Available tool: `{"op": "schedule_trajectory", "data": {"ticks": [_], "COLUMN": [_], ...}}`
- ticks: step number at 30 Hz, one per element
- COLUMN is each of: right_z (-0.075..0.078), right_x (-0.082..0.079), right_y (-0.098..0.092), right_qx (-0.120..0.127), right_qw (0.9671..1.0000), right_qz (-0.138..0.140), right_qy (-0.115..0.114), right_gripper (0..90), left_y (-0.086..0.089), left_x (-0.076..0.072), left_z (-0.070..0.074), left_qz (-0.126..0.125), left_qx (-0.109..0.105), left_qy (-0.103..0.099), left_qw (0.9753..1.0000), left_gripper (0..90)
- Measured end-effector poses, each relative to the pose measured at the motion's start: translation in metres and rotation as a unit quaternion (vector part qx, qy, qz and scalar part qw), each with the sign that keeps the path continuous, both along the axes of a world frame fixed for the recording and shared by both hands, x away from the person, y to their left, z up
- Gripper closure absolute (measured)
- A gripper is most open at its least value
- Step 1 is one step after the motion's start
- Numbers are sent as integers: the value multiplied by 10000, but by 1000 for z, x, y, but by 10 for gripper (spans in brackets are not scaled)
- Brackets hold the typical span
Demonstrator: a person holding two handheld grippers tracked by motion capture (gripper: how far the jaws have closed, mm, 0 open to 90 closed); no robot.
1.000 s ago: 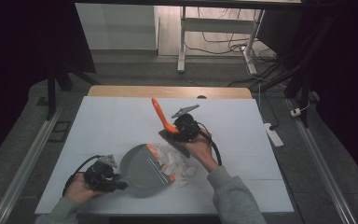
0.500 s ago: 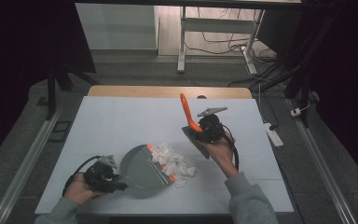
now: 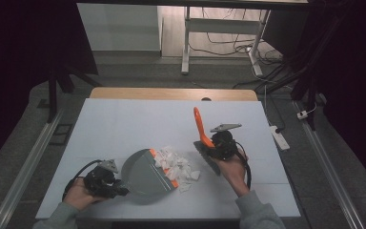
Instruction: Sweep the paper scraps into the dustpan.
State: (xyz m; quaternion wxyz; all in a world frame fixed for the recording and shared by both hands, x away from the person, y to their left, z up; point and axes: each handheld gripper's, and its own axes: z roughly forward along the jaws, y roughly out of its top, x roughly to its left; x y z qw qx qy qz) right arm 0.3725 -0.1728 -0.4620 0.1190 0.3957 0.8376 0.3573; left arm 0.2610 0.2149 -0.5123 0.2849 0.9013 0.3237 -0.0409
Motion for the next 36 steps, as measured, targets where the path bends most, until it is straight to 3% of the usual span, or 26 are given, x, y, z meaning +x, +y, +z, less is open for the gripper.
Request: {"op": "schedule_trajectory", "data": {"ticks": [10,16,25,36], "right_z": [-14,-20,-28,-30], "right_x": [-15,-14,-10,-21], "right_y": [13,34,64,105], "right_qx": [-31,-146,-54,58], "right_qw": [9998,9997,9994,9968], "right_qz": [22,113,248,763], "right_qy": [191,172,214,233], "right_gripper": [707,707,707,707], "left_y": [-1,-2,-7,-12], "left_x": [-2,-2,-3,-4], "left_z": [0,0,-1,-1], "left_qz": [-79,-142,-240,-254], "left_qx": [-5,5,49,56], "left_qy": [17,39,58,63], "left_qw": [10000,9999,9997,9996], "left_gripper": [619,619,619,619]}}
